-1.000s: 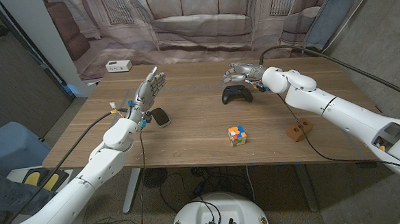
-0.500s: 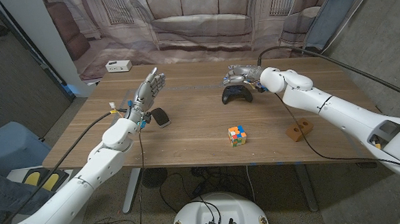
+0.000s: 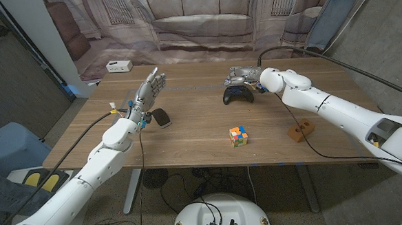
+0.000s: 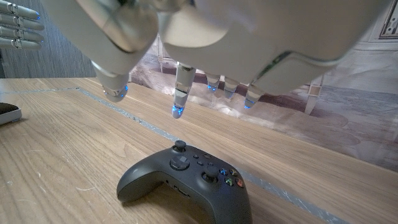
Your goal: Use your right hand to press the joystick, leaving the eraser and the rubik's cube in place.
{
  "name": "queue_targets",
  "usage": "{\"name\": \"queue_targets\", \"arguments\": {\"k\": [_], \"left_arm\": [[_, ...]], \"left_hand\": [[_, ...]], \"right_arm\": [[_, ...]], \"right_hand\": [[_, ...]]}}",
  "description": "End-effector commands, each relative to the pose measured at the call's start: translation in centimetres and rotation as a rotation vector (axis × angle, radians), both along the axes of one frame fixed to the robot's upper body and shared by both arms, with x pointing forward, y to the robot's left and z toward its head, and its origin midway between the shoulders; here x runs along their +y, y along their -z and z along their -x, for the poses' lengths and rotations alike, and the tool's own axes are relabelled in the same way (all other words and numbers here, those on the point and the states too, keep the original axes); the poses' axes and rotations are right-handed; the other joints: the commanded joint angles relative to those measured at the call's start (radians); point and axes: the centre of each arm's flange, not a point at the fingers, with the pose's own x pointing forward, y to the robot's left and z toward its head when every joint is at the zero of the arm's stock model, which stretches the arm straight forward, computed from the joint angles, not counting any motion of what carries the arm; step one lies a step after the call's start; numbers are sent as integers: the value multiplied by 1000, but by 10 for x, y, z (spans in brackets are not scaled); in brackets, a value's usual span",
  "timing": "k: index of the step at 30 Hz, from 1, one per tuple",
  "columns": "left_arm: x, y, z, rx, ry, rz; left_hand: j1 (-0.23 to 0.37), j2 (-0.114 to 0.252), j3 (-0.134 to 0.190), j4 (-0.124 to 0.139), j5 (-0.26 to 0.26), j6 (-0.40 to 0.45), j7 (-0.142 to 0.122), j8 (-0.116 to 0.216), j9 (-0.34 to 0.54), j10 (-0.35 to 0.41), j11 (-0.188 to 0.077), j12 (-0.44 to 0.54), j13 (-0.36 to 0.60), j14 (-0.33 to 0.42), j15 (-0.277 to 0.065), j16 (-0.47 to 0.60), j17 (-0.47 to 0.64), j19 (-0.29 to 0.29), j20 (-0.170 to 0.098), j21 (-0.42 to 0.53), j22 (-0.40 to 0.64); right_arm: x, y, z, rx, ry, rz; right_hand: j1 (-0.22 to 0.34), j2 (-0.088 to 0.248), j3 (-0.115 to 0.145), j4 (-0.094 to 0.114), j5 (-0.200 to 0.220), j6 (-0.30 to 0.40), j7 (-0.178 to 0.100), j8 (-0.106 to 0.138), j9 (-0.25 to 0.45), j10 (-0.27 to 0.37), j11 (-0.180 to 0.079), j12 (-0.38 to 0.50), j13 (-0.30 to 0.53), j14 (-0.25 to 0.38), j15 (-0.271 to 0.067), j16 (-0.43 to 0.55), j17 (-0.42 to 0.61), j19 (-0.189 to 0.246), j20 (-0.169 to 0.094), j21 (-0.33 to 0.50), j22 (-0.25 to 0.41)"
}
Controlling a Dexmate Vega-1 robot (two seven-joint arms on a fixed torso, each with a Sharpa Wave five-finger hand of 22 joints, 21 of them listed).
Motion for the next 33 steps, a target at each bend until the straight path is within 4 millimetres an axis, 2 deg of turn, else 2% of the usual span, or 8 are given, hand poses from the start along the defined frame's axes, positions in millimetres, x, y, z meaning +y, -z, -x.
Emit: {"name": "queue_targets", "arguments": {"k": [1, 4, 21, 26, 33], "left_arm": [[-1, 1, -4, 8, 1, -1], [-1, 1, -5, 10, 3, 0], [-2, -1, -8, 14, -1, -1], [-1, -2, -9, 16, -1, -2], [-3, -4, -14, 16, 8, -8]], "left_hand": [[6, 9, 1, -6, -2, -5, 2, -2, 5, 0, 8, 1, -1, 0, 8, -2, 5, -8, 4, -5, 4], [6, 10, 1, -7, -2, -3, 2, -1, 5, 2, 10, 2, -1, 3, 10, -1, 5, -7, 6, -5, 4], [6, 10, 0, -8, -2, -1, 3, 0, 5, 2, 11, 2, -1, 6, 13, 0, 5, -7, 9, -5, 4], [6, 10, -1, -9, -2, 0, 3, 0, 5, 1, 9, 1, -1, 6, 11, 0, 5, -7, 10, -5, 4], [5, 10, -1, -10, -3, 1, 2, 1, 5, 1, 10, 1, -1, 4, 11, -1, 5, -8, 11, -5, 4]], "right_arm": [[0, 1, -5, 5, 8, 4], [0, 1, -6, 6, 8, 1], [-4, 2, -15, 19, 20, -5], [-5, 3, -16, 14, 16, -10], [-6, 2, -18, 12, 21, -12]], "right_hand": [[4, 12, 9, 1, -2, 39, 2, 15, 4, -23, -4, 6, 2, -156, -10, 5, 2, -56, 7, 5, 6], [4, 13, 10, 1, -2, 65, 5, 20, 3, -19, -10, 7, 1, -154, -14, 6, 2, -55, 6, 6, 6], [6, 14, 11, 0, -2, 67, 7, 14, 3, -19, -17, 6, 1, -152, -19, 7, 2, -54, 6, 7, 6], [6, 13, 12, -1, -1, 75, 7, 15, 3, -13, -18, 8, 1, -145, -30, 10, 2, -54, 6, 8, 6], [6, 13, 13, -2, -1, 104, -7, 20, 3, -5, -20, 10, 0, -139, -39, 12, 2, -51, 6, 9, 6]]}}
